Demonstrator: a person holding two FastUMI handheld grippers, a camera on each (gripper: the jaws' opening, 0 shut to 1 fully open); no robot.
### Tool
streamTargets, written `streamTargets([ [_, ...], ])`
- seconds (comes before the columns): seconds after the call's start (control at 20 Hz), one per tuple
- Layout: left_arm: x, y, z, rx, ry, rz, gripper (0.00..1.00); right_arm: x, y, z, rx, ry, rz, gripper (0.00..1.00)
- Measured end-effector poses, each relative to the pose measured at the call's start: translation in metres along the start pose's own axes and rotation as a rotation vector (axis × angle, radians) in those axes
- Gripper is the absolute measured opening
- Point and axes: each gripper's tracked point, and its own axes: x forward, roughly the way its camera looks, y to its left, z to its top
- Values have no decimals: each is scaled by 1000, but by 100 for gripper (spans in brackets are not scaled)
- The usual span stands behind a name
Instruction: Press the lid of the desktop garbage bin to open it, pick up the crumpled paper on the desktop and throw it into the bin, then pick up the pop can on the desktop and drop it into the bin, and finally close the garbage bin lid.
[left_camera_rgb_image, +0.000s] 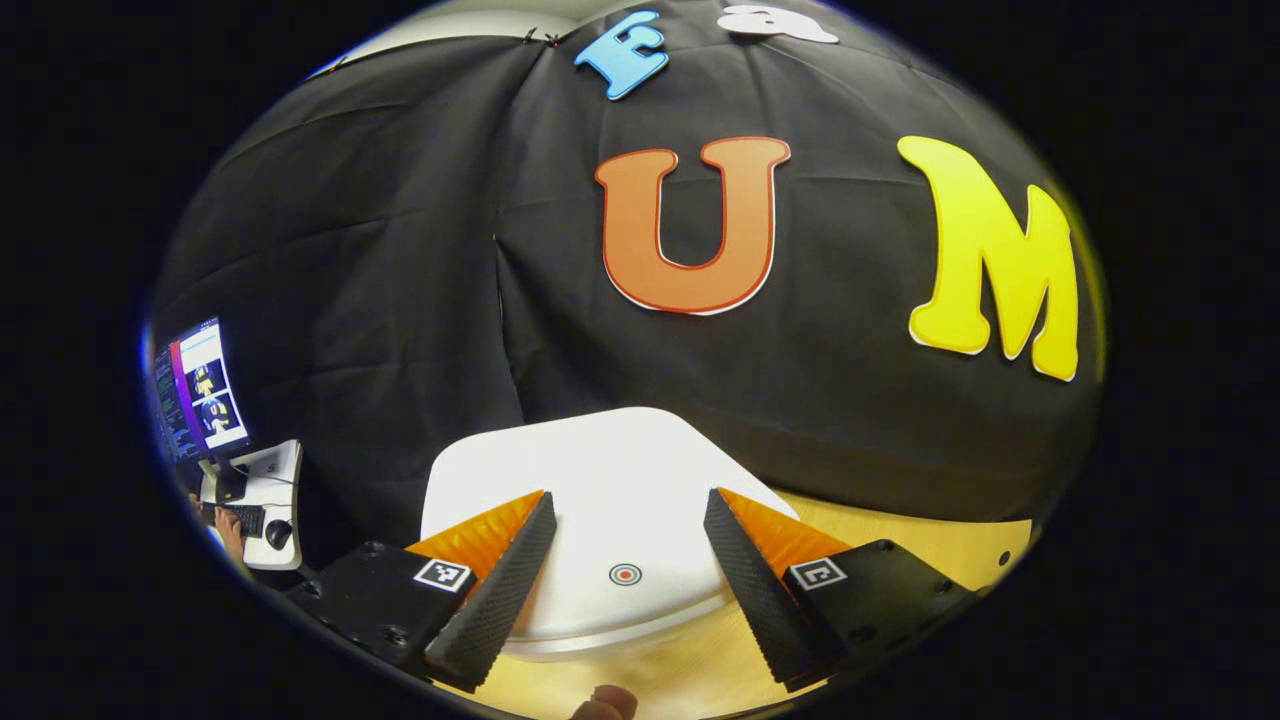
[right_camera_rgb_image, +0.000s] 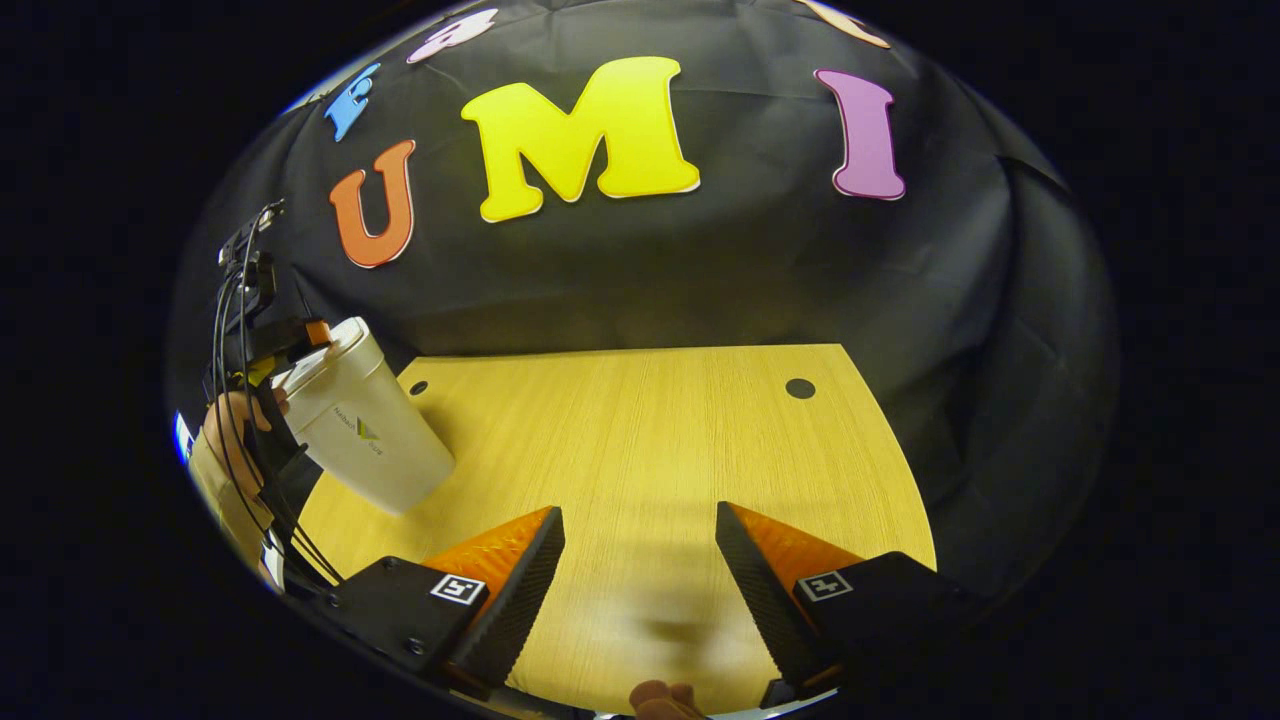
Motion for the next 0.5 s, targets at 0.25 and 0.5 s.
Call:
streamTargets([
  [0.25, -1, 1, -6, -3, -36, 4, 100, 6, 2, -5, 13, 17, 24, 96],
  [0.5, -2, 1, -14, 17, -59, 32, 100, 6, 3, -14, 35, 23, 73, 97],
])
